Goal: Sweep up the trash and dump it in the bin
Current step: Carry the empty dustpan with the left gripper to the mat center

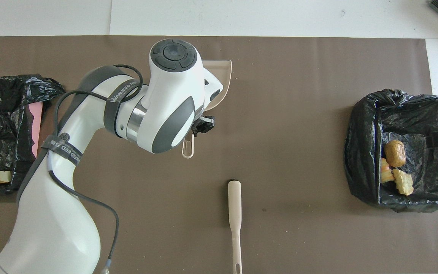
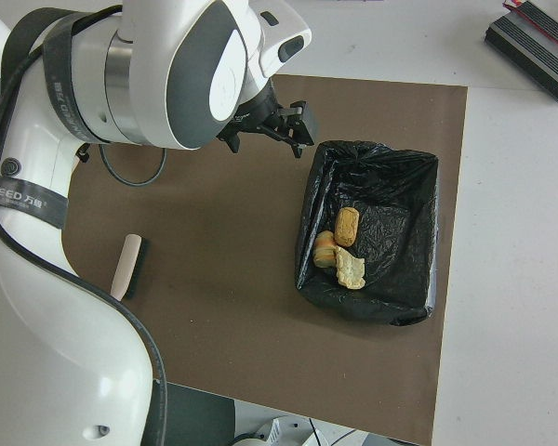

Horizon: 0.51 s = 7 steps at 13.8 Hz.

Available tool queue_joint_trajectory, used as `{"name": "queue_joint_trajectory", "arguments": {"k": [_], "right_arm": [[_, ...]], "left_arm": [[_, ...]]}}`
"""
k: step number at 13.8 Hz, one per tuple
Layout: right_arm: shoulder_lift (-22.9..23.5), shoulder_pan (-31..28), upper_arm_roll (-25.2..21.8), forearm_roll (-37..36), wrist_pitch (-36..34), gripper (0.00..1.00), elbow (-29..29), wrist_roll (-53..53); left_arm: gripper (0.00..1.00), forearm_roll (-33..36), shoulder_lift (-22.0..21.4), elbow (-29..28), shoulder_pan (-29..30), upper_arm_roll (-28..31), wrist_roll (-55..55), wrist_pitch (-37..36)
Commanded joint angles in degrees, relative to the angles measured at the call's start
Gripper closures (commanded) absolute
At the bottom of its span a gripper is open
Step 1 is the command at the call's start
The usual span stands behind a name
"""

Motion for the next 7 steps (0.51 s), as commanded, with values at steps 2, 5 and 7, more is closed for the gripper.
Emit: {"name": "queue_joint_trajectory", "arguments": {"k": [2,5,7], "right_arm": [[-1.18,-0.44,0.37,0.73,0.04,0.0,-1.33,-1.5],[-1.18,-0.44,0.46,0.73,0.04,0.0,-1.42,-1.5],[-1.27,-0.44,0.37,0.73,-0.14,0.0,-1.51,-1.5]], "left_arm": [[1.0,-0.67,7.84,3.86,-4.09,-1.34,-6.14,5.53],[1.0,-1.72,8.3,2.98,-4.28,-1.87,-6.6,9.33],[1.0,-2.25,8.39,1.4,-5.07,-1.87,-6.6,11.27]]}}
